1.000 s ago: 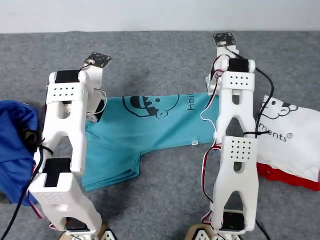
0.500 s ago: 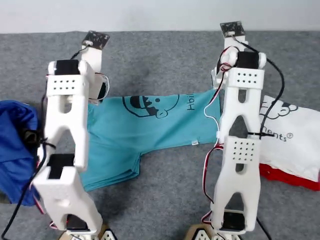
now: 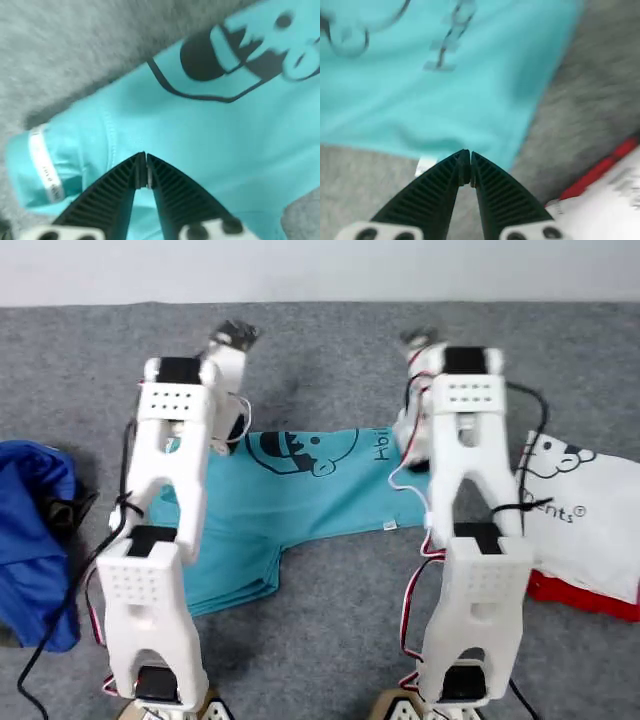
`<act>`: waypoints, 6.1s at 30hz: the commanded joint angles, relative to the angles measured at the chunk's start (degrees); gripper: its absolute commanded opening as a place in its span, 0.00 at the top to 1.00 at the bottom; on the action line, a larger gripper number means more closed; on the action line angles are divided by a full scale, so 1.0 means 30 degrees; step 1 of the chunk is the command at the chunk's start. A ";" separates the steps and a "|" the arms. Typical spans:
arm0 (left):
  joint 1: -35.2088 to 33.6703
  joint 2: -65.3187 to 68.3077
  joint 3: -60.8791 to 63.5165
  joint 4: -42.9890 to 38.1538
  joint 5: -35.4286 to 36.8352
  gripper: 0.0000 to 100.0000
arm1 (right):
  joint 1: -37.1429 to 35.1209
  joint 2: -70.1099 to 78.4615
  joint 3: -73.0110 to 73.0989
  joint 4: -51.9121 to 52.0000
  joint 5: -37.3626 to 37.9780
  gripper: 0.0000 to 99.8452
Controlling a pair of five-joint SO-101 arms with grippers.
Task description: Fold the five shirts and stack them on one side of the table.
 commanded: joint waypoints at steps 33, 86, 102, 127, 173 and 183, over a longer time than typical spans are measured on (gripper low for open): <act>-0.3341 0.0586 -0.9949 0.2842 -0.1670 0.99 | 0.1773 -0.2418 -0.2813 0.0894 0.2462 0.99; -2.1626 -0.2520 -0.3853 0.2579 -0.6242 0.99 | -1.9473 0.5670 -0.0762 -0.2505 0.3575 0.84; -2.1451 -0.2403 -0.3824 0.2491 -0.6271 0.99 | -1.6308 0.4586 -0.3546 -0.0835 0.3575 0.99; -2.0923 -0.2344 -0.3707 0.2081 -0.6300 0.99 | -1.1297 1.0183 -1.5150 0.0103 0.2315 0.82; -2.0923 -0.2315 -0.3648 0.2139 -0.6300 0.99 | -1.2000 0.8278 -1.5209 -0.5201 0.4806 0.94; -2.0777 -0.3751 -0.3209 0.2813 -0.6154 0.99 | -1.2440 0.8396 -1.5941 -0.0425 0.4308 0.94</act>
